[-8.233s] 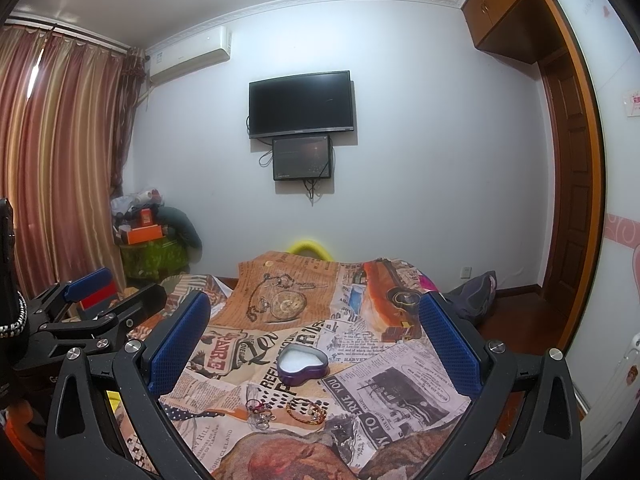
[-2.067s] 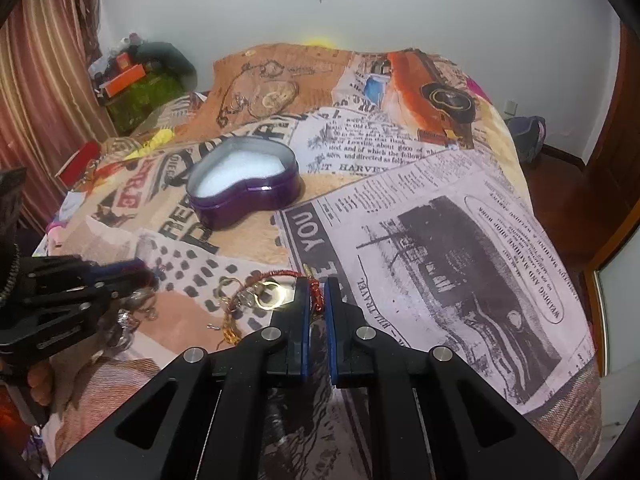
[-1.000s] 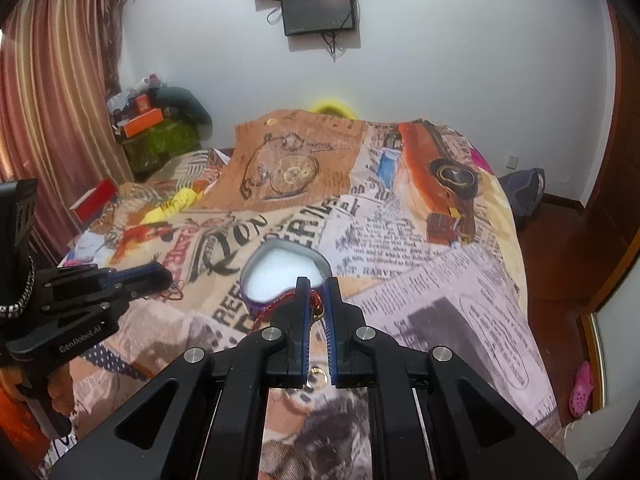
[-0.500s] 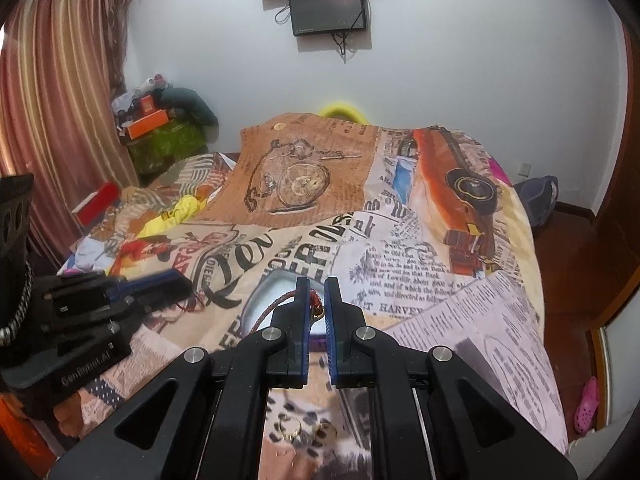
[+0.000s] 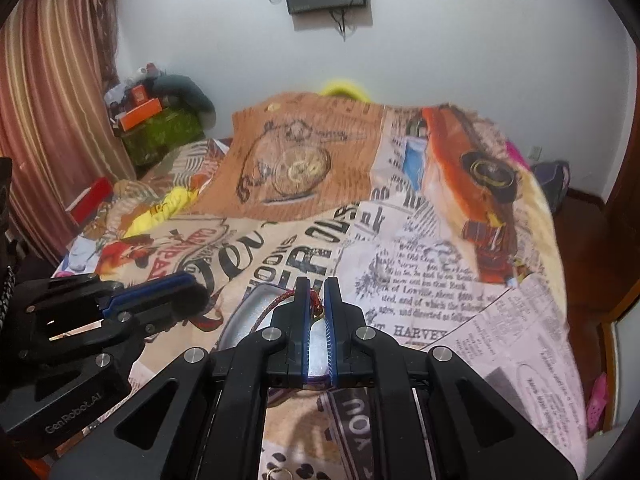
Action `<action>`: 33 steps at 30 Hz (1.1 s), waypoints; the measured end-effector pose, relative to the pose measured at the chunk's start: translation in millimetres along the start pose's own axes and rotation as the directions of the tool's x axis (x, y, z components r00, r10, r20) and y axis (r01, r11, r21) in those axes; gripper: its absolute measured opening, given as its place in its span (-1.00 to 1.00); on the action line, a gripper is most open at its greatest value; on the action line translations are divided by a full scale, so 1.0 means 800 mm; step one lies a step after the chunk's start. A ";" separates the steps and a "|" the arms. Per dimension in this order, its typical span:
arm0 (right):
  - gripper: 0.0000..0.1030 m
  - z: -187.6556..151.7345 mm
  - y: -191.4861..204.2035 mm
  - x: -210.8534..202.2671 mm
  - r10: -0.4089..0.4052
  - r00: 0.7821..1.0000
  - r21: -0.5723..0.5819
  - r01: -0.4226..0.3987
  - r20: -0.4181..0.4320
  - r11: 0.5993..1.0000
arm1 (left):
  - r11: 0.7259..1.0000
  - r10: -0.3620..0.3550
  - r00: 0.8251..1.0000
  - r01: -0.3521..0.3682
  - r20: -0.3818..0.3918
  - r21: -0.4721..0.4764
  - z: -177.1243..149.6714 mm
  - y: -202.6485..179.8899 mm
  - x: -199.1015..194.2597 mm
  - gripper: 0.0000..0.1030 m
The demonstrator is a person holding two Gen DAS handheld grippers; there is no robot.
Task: Organize jewelry
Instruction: 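Carry the red bracelet over the tin with the left tool while the right tool carries the orange bracelet there, then open the left gripper into the tin while the right gripper releases the orange bracelet there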
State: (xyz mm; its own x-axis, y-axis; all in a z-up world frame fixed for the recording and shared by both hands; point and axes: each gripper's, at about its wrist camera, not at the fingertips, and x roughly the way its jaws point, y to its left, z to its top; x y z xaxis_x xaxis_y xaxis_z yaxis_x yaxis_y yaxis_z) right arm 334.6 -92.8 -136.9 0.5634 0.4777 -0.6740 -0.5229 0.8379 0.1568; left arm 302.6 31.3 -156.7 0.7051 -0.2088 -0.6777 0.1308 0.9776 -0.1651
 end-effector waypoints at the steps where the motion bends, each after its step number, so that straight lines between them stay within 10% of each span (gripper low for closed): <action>1: -0.88 0.000 -0.002 0.003 0.006 1.000 0.005 -0.006 -0.008 1.000 | 1.000 -0.003 1.000 0.003 -0.012 -0.001 0.000 0.001 0.007 -0.89; 33: -0.86 -0.018 -0.002 0.026 0.032 0.989 -0.052 -0.040 -0.143 0.998 | 0.999 -0.031 0.987 0.026 -0.158 -0.035 -0.030 0.008 0.033 -0.85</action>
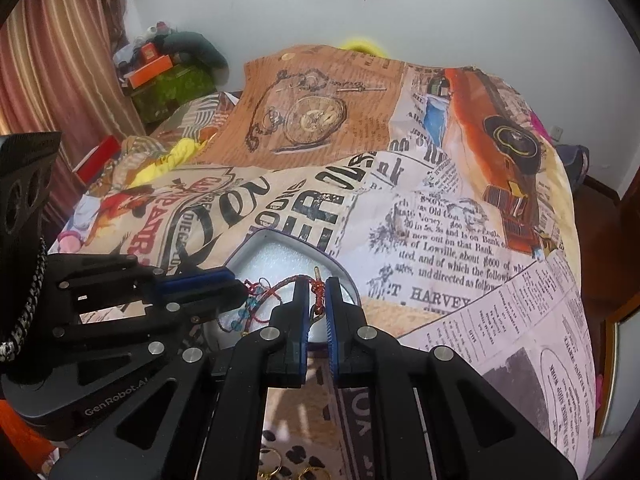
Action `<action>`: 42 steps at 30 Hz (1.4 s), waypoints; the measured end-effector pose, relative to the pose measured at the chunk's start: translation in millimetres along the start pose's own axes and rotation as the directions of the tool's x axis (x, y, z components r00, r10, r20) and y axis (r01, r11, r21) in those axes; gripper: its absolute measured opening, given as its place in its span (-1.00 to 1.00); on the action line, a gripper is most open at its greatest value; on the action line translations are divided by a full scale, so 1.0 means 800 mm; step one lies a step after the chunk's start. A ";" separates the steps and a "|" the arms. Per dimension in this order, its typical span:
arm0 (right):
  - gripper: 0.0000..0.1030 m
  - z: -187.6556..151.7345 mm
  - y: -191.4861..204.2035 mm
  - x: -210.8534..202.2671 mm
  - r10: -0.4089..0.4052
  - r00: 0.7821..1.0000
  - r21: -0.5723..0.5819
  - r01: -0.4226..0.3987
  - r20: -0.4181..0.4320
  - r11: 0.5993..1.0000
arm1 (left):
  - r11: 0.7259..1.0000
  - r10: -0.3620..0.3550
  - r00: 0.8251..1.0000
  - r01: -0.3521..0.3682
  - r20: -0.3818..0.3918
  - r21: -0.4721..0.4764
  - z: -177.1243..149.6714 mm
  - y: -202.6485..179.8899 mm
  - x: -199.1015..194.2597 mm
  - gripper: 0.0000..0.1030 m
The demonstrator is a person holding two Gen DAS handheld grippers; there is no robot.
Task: Organize jewelry
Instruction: 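Open the left gripper into the tin while the right gripper releases the orange bracelet there, then move the right tool to the gold hoop earrings while the left tool approaches a silver ring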
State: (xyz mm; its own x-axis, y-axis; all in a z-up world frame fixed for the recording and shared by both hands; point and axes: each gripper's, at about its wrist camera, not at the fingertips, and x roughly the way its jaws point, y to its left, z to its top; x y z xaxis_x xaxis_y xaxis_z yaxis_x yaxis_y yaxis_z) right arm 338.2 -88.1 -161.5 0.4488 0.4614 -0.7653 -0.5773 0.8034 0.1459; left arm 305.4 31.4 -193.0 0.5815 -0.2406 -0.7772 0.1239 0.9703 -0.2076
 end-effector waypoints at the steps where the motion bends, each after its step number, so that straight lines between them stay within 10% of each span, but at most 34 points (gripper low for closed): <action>1: -0.85 -0.001 0.001 -0.001 -0.001 1.000 0.000 0.001 -0.001 1.000 | 1.000 0.004 1.000 -0.004 0.003 -0.001 -0.001 0.000 -0.003 -0.83; 8: -0.24 -0.006 0.007 -0.018 -0.025 0.999 -0.003 0.025 0.022 1.000 | 1.000 0.029 0.999 -0.030 0.029 0.003 -0.006 0.000 -0.027 -0.63; 42: -0.23 -0.081 0.021 -0.101 -0.086 0.996 0.030 0.085 0.031 0.996 | 0.997 0.072 0.997 -0.072 -0.027 0.024 -0.082 -0.022 -0.079 -0.38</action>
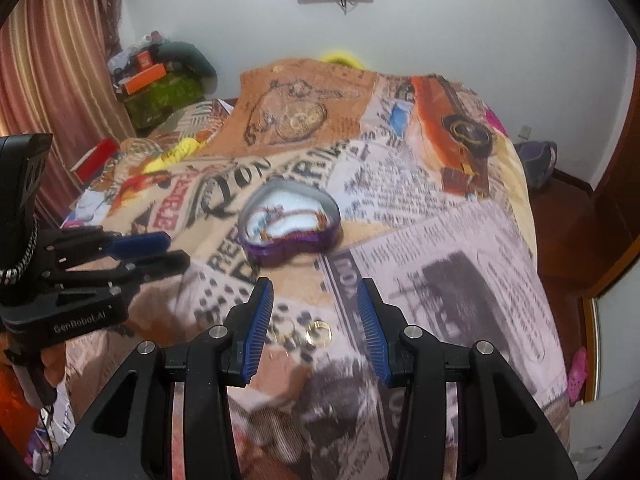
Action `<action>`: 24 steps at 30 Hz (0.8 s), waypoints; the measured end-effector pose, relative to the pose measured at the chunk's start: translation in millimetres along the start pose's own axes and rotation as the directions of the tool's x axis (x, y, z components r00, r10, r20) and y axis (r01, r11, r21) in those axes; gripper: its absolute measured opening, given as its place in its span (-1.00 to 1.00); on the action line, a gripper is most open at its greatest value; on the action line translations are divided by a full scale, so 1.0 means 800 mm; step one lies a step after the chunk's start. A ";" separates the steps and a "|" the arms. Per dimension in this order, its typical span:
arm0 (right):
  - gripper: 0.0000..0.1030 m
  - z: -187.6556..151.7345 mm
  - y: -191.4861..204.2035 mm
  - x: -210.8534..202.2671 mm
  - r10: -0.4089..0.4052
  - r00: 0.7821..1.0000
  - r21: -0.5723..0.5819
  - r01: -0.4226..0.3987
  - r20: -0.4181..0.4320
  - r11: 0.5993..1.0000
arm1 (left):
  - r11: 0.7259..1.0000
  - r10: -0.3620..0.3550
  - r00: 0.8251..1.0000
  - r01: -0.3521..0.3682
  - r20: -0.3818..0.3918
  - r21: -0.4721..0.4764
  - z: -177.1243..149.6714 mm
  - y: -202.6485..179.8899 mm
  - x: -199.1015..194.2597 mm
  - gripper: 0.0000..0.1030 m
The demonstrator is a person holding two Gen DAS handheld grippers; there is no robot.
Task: Organize jewelry
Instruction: 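Move the right tool to the gold hoop earrings while the left tool approaches a silver ring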
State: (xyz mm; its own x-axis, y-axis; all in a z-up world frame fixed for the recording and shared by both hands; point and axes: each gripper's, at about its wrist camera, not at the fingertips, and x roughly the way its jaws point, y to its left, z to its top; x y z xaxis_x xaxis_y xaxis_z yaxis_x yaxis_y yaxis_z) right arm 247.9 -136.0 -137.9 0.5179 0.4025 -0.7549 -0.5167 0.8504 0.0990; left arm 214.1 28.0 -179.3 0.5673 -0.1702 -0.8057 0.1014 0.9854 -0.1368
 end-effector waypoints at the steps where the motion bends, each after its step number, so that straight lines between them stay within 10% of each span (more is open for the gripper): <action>1: -0.23 -0.004 -0.001 0.000 -0.002 1.000 0.003 0.002 -0.007 1.000 | 1.000 0.001 1.000 -0.001 -0.010 0.002 -0.004 0.000 0.003 -0.38; 24: -0.22 -0.051 -0.016 0.030 -0.005 0.992 0.013 0.007 -0.126 1.000 | 0.997 -0.066 0.996 0.068 -0.065 0.041 -0.037 -0.011 0.036 -0.31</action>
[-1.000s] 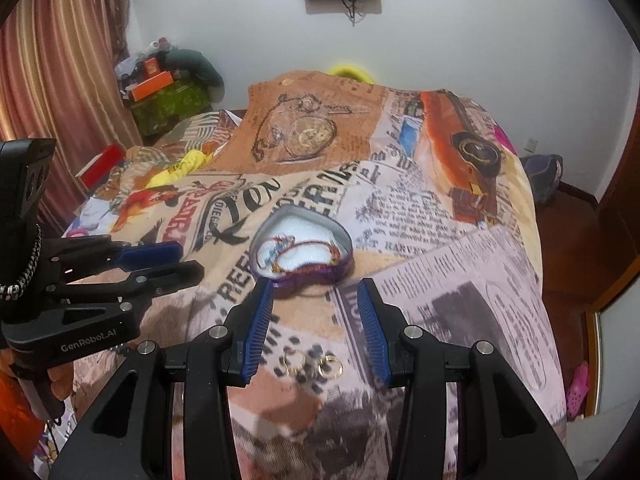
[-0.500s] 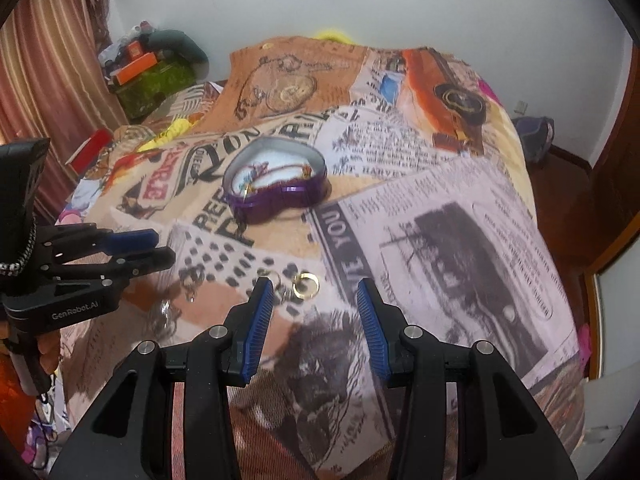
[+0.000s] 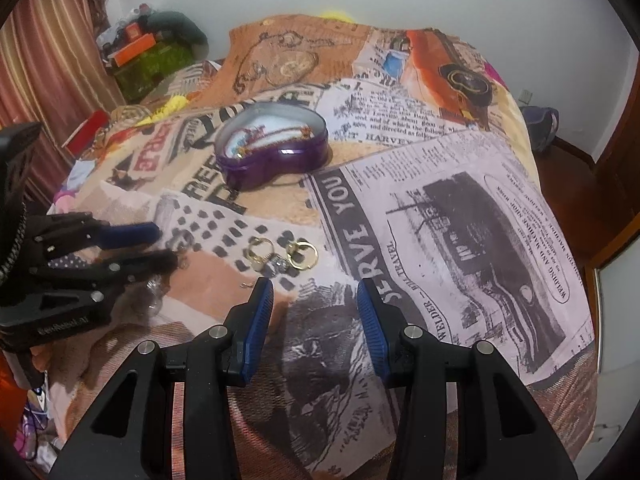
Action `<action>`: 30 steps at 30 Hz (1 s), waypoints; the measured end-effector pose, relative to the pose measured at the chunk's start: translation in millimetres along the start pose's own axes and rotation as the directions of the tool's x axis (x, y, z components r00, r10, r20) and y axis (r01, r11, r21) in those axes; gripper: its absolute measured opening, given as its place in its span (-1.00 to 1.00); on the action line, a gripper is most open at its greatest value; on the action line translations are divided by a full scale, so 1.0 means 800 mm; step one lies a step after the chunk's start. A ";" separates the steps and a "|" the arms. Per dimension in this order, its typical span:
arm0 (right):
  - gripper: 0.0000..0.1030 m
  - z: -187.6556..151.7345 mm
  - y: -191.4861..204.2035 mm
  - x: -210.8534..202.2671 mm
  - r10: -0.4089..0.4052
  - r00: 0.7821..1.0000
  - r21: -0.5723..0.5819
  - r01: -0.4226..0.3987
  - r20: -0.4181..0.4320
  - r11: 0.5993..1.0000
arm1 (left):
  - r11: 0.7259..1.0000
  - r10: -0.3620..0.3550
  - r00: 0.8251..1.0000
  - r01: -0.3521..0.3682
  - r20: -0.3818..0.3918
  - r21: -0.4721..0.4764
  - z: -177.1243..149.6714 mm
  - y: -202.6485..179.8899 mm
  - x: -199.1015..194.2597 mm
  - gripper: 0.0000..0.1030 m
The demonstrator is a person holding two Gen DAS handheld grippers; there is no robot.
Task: Organize jewelry
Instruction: 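Move the right tool to the gold hoop earrings while the left tool approaches a silver ring, then close the right gripper on a gold hoop earring while the left gripper grasps the silver ring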
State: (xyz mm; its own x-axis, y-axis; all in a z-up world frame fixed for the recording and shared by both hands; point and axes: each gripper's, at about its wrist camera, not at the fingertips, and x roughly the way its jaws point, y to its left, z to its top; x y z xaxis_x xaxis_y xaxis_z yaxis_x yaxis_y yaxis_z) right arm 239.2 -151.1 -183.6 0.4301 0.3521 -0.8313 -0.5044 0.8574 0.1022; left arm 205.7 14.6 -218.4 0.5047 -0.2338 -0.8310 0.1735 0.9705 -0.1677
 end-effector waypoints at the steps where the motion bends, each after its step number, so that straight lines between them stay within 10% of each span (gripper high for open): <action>1: -0.23 0.000 -0.001 0.003 -0.002 1.000 -0.002 0.002 -0.005 1.000 | 1.000 0.001 1.000 -0.001 0.003 -0.002 0.001 0.001 0.002 -0.31; 23: -0.24 0.017 0.006 0.040 -0.026 0.999 -0.067 0.028 0.022 0.997 | 0.997 -0.039 0.998 0.043 0.059 -0.066 0.001 0.021 0.008 -0.60; 30: -0.67 0.017 0.014 0.042 -0.020 0.999 -0.102 0.023 0.032 0.994 | 0.997 -0.034 0.997 0.039 0.071 -0.074 0.002 0.023 0.001 -0.60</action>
State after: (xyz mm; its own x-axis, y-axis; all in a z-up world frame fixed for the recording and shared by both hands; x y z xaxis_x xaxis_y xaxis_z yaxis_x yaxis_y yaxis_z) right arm 258.4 -124.5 -202.7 0.4634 0.3466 -0.8155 -0.5684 0.8223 0.0265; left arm 210.9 32.0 -221.4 0.5577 -0.2699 -0.7849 0.1302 0.9624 -0.2384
